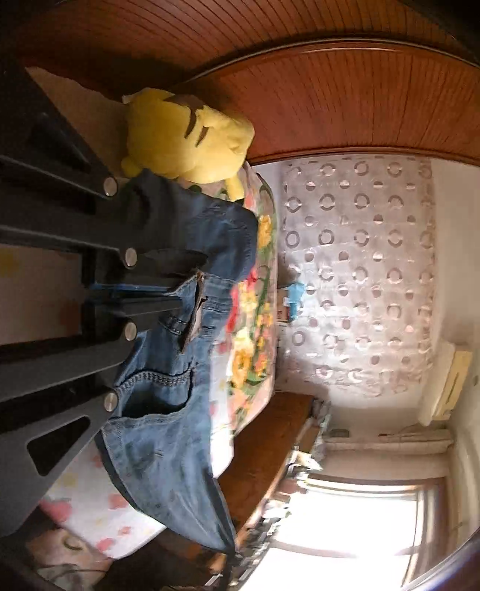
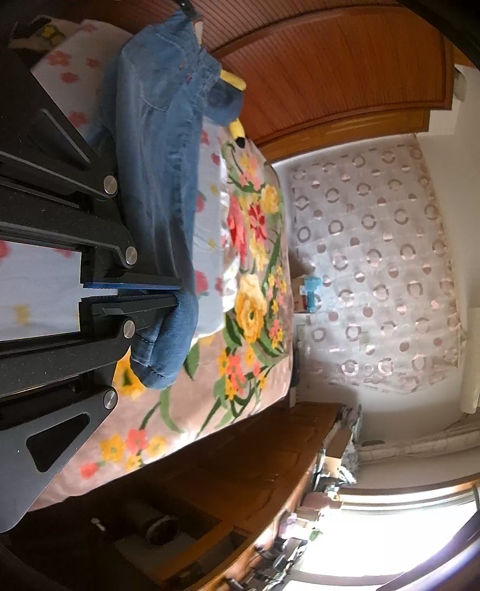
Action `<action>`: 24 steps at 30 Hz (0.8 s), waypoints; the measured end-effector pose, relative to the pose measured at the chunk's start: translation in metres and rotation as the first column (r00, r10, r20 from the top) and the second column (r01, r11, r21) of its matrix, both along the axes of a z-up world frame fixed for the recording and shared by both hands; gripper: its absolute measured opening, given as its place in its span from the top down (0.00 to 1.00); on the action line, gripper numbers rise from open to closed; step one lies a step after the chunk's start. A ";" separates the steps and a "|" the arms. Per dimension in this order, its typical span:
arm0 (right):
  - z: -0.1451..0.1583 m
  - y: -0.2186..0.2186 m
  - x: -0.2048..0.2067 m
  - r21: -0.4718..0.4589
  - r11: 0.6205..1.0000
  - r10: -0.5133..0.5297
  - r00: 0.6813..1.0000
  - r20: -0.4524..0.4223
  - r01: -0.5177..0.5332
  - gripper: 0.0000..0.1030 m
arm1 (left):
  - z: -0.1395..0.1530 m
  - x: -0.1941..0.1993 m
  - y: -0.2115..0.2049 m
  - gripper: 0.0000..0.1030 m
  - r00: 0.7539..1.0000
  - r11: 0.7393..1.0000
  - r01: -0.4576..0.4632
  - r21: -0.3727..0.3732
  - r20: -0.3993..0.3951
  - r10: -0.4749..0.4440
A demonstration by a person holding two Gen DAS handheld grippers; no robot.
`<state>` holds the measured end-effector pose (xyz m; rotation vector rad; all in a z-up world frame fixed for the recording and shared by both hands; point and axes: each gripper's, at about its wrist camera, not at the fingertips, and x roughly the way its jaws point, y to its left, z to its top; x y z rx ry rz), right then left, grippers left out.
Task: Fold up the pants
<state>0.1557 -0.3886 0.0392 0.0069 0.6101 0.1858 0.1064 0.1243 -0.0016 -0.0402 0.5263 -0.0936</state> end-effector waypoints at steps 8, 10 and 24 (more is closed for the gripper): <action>-0.028 -0.022 -0.065 0.047 0.999 -0.005 0.999 -0.040 0.007 1.00 | -0.022 -0.043 0.008 1.00 0.999 1.000 0.010 -0.023 -0.049 -0.011; -0.050 -0.022 -0.070 0.057 0.998 -0.009 0.996 -0.090 0.014 1.00 | -0.032 -0.045 0.007 1.00 0.997 0.999 0.014 -0.033 -0.081 -0.017; -0.110 -0.037 -0.091 0.088 0.994 -0.042 0.978 -0.206 0.061 0.73 | -0.053 -0.061 -0.025 0.72 0.988 0.999 0.047 -0.004 -0.144 -0.047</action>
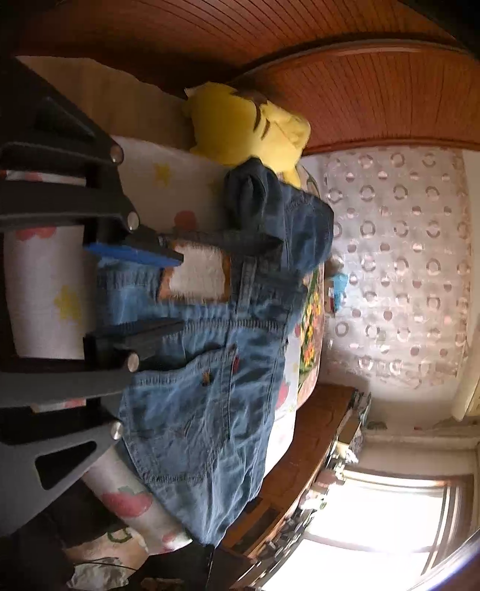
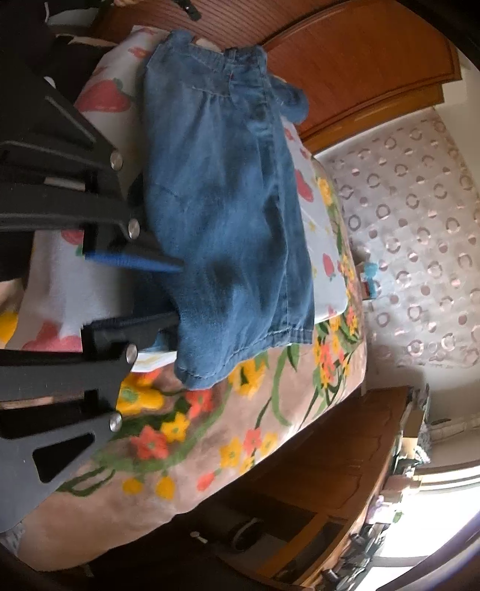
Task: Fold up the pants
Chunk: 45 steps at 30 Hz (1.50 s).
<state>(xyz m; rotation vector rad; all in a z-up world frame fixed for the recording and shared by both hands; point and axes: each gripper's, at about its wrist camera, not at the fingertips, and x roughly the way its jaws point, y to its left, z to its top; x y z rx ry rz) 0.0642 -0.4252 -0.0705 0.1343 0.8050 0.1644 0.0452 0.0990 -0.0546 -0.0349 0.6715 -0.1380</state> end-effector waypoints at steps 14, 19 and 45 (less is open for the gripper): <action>0.002 -0.011 -0.011 0.004 0.999 -0.033 0.999 0.027 0.033 0.51 | -0.011 0.035 -0.077 0.55 0.982 0.982 0.184 -0.040 -0.026 -0.186; -0.004 -0.013 -0.005 0.013 0.999 -0.045 0.999 0.018 0.045 0.50 | -0.024 0.052 -0.102 0.53 0.969 0.971 0.235 -0.030 -0.067 -0.237; -0.039 -0.026 0.031 0.044 0.991 -0.120 0.989 -0.085 0.125 0.44 | -0.061 0.059 -0.125 0.51 0.971 0.975 0.224 0.010 -0.090 -0.222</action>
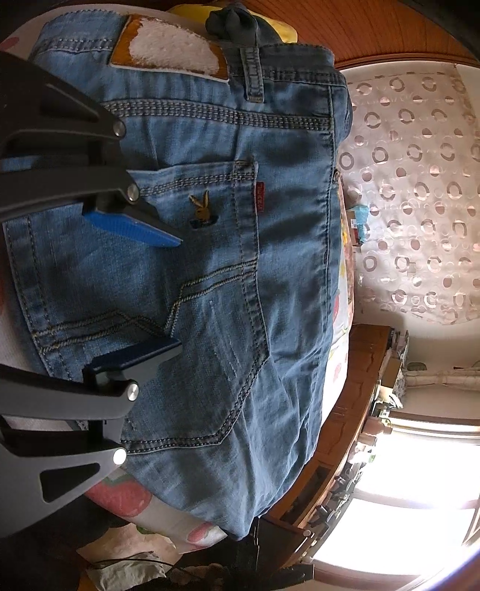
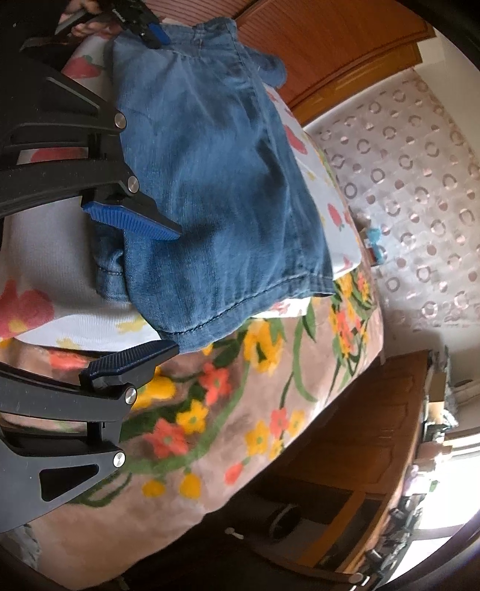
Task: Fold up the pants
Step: 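Close the right gripper on the leg hem of the jeans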
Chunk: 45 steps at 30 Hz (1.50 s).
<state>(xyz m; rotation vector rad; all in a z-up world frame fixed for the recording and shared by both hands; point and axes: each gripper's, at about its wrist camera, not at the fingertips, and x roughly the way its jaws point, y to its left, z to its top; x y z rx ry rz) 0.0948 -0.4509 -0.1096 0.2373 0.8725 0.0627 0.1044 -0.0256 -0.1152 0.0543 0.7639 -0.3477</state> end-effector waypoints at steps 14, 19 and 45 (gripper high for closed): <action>-0.008 -0.013 0.017 0.090 0.996 -0.026 0.999 -0.025 0.028 0.34 | -0.001 -0.001 0.001 0.50 1.000 1.000 0.000 -0.001 0.001 0.000; 0.000 -0.008 0.014 0.072 0.997 -0.015 1.000 0.007 0.014 0.58 | -0.001 -0.001 0.001 0.50 1.000 1.000 0.001 0.000 0.001 -0.001; 0.105 0.085 0.000 -0.127 0.966 0.252 0.931 0.265 -0.225 0.97 | 0.046 -0.014 0.033 0.50 0.998 0.997 -0.064 -0.053 0.022 0.065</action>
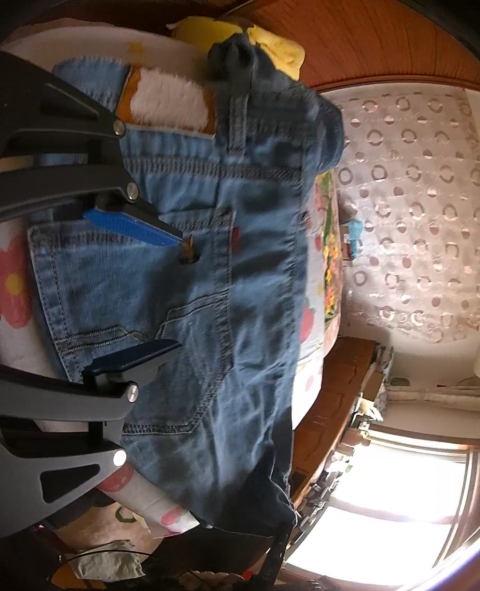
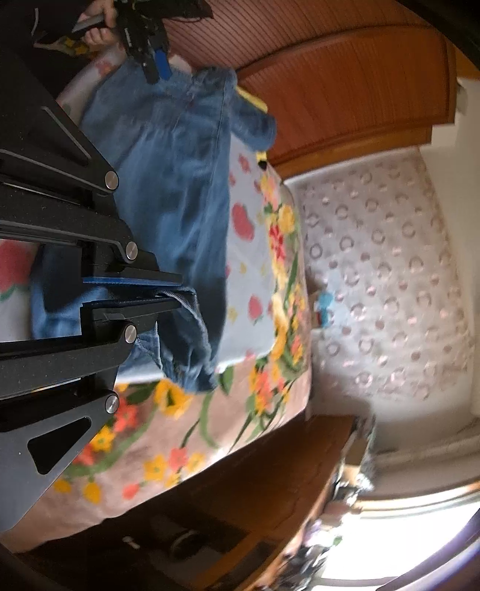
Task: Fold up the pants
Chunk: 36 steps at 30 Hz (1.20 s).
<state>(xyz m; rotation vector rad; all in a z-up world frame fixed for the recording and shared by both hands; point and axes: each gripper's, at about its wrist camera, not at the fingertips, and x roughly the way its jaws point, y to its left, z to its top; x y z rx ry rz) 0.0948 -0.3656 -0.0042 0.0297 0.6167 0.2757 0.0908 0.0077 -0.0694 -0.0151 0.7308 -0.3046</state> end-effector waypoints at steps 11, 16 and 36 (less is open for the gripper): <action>0.038 0.086 0.007 -0.035 0.982 0.187 0.980 0.073 -0.185 0.98 | 0.018 -0.014 0.028 0.50 0.998 0.999 -0.047 -0.001 0.050 0.047; 0.049 0.129 0.009 -0.038 0.959 0.282 0.955 0.094 -0.279 0.98 | 0.022 -0.019 0.039 0.50 0.996 0.998 -0.067 -0.007 0.065 0.067; 0.048 0.278 0.010 -0.052 0.833 0.553 0.832 0.038 -0.551 0.94 | 0.040 -0.045 0.097 0.50 0.976 0.984 -0.175 -0.028 0.126 0.177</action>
